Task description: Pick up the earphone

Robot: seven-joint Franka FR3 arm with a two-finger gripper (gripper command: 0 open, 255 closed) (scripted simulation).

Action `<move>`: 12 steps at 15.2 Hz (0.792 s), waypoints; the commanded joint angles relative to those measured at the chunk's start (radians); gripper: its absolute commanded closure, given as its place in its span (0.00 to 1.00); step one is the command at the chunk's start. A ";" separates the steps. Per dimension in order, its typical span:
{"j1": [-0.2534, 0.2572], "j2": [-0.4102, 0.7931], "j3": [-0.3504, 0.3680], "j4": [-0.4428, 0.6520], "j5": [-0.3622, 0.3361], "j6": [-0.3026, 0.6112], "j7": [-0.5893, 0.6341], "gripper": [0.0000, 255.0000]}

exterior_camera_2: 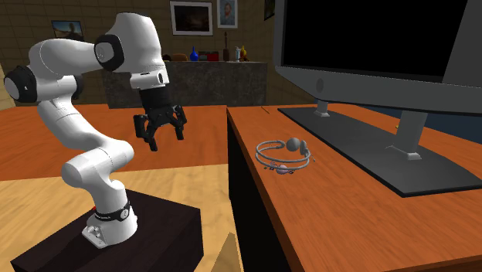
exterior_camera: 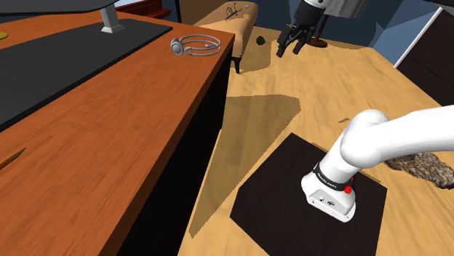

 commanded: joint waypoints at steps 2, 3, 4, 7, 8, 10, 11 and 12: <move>0.004 0.041 0.002 0.025 0.002 0.014 0.001 0.00; 0.008 0.081 0.005 0.052 0.005 0.028 0.002 0.00; 0.012 0.122 0.007 0.080 0.007 0.039 0.003 0.00; 0.022 0.242 0.014 0.171 0.013 0.067 0.005 0.00; 0.025 0.282 0.016 0.203 0.015 0.073 0.006 0.00; 0.031 0.362 0.020 0.272 0.018 0.083 0.007 0.00; 0.034 0.402 0.022 0.309 0.020 0.085 0.007 0.00; 0.036 0.442 0.024 0.347 0.021 0.087 0.007 0.00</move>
